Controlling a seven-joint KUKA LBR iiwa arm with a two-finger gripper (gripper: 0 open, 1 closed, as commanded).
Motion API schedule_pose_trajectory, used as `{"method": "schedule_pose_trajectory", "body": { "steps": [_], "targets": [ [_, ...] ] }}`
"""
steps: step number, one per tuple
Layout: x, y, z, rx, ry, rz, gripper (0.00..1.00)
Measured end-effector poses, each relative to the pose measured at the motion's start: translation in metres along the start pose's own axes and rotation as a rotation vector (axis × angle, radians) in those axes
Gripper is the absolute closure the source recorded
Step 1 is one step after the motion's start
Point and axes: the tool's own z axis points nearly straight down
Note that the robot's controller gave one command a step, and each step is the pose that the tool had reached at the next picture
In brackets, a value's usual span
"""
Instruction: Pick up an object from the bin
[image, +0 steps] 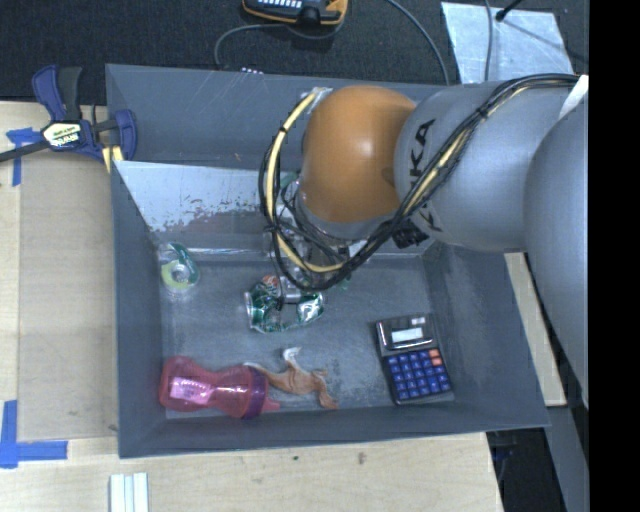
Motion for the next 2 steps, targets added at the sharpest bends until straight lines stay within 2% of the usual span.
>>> {"method": "schedule_pose_trajectory", "body": {
  "steps": [1, 2],
  "targets": [
    [-0.002, -0.016, 0.039, 0.001, 0.001, 0.039, 0.00],
    [0.002, -0.026, 0.057, 0.001, 0.003, -0.015, 0.00]
  ]
}}
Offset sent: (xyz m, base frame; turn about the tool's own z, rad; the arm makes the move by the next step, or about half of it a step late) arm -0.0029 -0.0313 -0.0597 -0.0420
